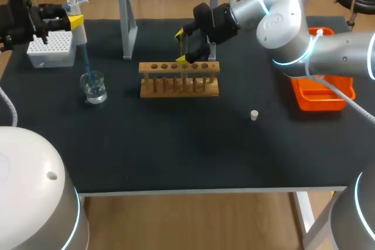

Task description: Invert the test tube, pick up the pipette, mount the tip to pipette, aspirate from beaker and dispense into the tube, eject the tip, return the pipette, and cap with the stopper.

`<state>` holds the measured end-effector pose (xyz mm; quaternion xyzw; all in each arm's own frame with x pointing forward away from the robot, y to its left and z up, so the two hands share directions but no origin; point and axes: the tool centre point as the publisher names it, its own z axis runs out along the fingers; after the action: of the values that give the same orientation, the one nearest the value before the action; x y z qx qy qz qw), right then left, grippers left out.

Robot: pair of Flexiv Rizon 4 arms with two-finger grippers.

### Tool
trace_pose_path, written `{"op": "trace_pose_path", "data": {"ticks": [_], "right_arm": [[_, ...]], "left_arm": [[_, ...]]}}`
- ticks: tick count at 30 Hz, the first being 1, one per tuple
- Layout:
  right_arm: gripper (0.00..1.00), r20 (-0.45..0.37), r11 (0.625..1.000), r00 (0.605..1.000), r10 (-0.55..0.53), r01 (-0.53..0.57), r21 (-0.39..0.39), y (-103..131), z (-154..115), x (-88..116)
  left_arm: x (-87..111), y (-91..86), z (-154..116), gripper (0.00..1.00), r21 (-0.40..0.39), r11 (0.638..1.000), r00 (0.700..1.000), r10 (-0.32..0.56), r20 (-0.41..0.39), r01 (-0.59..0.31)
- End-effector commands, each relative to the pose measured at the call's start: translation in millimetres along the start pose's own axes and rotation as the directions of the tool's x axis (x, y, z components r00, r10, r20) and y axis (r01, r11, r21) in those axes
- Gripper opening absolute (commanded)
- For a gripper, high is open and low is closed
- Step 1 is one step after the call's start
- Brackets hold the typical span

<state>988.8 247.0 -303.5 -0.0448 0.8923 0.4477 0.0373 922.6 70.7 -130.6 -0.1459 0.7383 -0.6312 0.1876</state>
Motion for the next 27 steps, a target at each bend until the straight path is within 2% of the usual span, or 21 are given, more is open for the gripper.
{"op": "trace_pose_path", "data": {"ticks": [1, 7, 11, 15, 20, 25, 27], "right_arm": [[1.0, -0.003, 1.0, 1.0, 0.0, 0.0, 0.003, 0.3, -0.3, -0.9], [1.0, -0.003, 1.0, 1.0, 0.0, 0.0, 0.003, 0.3, -0.3, -0.9], [1.0, -0.003, 1.0, 1.0, 0.0, 0.0, 0.003, 0.3, -0.3, -0.9], [1.0, -0.003, 1.0, 1.0, 0.0, 0.0, 0.003, 0.3, -0.3, -0.9], [1.0, -0.003, 1.0, 1.0, 0.0, 0.0, 0.003, 0.3, -0.3, -0.9], [1.0, -0.003, 1.0, 1.0, 0.0, 0.0, 0.003, 0.3, -0.3, -0.9], [1.0, -0.003, 1.0, 1.0, 0.0, 0.0, 0.003, 0.3, -0.3, -0.9]], "left_arm": [[4.1, -9.7, 1.6, 0.0, -0.017, 1.0, 1.0, 0.001, 0.011, -0.001], [4.0, -26.9, 10.1, 0.0, -0.036, 0.999, 1.0, 0.01, -0.002, -0.01], [7.7, -45.1, 17.7, 0.0, -0.049, 0.999, 1.0, 0.02, -0.024, -0.021], [13.5, -64.9, 28.7, 0.0, -0.097, 0.995, 0.999, -0.009, -0.041, 0.005], [24.5, -94.3, 41.8, 0.0, -0.033, 0.999, 0.997, -0.001, -0.083, -0.002], [35.8, -120.8, 59.1, 0.0, -0.038, 0.999, 0.993, 0.01, -0.115, -0.014], [41.7, -133.2, 68.0, 0.0, -0.01, 1.0, 0.99, 0.012, -0.144, -0.014]]}}
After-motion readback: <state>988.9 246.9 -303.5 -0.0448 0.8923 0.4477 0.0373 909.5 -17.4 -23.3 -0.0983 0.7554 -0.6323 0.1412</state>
